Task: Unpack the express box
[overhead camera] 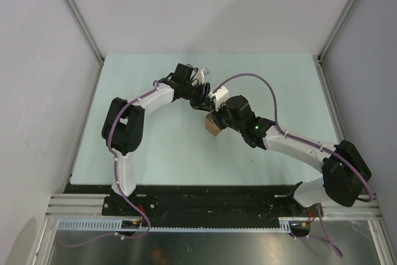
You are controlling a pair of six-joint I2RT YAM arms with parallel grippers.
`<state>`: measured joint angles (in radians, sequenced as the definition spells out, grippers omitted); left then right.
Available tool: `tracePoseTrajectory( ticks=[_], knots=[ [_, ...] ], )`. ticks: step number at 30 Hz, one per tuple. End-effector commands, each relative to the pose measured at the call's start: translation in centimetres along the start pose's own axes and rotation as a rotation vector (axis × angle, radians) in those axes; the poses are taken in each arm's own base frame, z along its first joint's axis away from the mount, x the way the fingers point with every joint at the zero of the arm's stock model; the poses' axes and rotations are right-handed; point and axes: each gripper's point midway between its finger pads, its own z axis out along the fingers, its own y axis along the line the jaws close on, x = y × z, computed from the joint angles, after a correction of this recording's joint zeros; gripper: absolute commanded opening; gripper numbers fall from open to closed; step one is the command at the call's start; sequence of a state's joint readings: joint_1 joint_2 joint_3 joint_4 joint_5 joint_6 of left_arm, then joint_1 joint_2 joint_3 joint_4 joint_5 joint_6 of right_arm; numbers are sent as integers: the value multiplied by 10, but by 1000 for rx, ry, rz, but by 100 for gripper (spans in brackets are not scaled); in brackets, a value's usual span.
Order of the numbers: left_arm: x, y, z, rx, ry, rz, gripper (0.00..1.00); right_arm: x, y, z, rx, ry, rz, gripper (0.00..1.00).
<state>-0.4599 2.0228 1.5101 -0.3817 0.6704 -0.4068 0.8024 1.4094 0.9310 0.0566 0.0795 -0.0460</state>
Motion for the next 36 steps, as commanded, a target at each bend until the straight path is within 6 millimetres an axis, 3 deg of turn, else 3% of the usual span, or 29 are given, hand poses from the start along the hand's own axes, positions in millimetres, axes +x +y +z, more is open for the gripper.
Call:
tracePoseTrajectory(
  ticks=[1,3,19,25,31,36],
  knots=[
    [18,31,8,-73,44,16,45,-18,-5,-6,24,-20,-37,0],
    [18,32,7,-77,43,20,45,-10,-6,-10,25,14,-49,0],
    [21,60,0,-220,46,96,40,-3,-13,-36,33,81,-140,0],
    [25,70,-4,-266,70,130,36,3,-9,-35,-2,107,-160,0],
    [25,71,-4,-268,79,158,35,23,-8,-21,-11,168,-174,0],
    [21,61,-1,-221,92,198,35,15,-10,-16,10,151,-192,0]
  ],
)
